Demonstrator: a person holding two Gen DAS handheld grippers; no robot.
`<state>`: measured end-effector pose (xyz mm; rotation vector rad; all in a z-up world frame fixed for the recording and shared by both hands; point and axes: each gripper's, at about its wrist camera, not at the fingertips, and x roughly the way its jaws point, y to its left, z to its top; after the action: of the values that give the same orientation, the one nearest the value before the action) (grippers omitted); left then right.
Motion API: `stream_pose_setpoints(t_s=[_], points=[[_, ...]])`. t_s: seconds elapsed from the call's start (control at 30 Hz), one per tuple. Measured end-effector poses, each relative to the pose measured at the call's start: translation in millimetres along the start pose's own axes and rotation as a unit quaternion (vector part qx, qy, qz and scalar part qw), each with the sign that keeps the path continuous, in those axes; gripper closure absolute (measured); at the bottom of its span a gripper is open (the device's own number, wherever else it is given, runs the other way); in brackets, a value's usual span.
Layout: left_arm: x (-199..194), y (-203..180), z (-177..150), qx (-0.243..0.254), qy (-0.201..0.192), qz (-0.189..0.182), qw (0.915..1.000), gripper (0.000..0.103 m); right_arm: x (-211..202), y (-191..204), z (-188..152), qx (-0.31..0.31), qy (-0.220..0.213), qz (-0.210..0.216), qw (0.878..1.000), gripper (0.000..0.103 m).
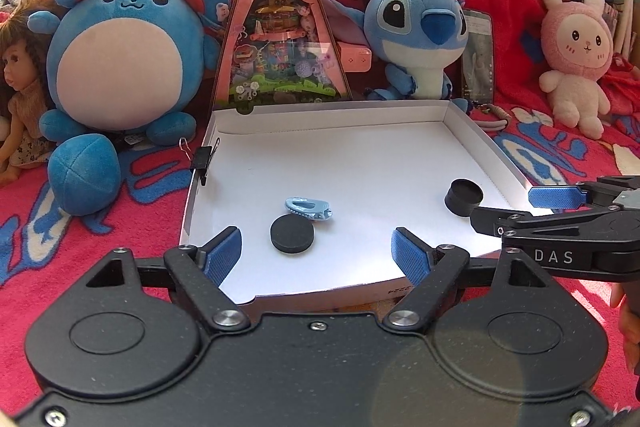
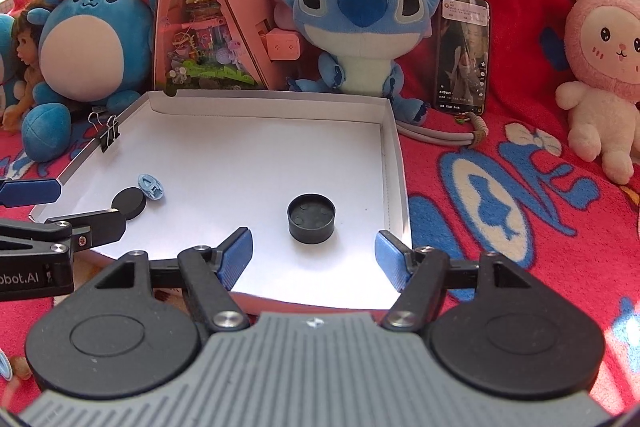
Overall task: Organize rigid objects
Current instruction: 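Lift both open tools away from the box, then move both open tools back down toward the loose items on the blanket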
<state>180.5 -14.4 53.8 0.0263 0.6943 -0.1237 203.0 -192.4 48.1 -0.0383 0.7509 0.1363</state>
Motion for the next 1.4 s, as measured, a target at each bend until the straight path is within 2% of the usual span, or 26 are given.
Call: stream_pose_setpoints(t_s=[0.6, 1.4], points=[[-48, -4, -28, 0.021, -0.019, -0.03, 0.9991, 0.021, -51, 12, -23, -0.041, -0.045, 0.031, 0.998, 0.018], [-86, -8, -72, 0.029, -0.032, -0.051, 0.9978, 0.021, -90, 6, -72, -0.015, -0.055, 0.055, 0.997, 0.016]])
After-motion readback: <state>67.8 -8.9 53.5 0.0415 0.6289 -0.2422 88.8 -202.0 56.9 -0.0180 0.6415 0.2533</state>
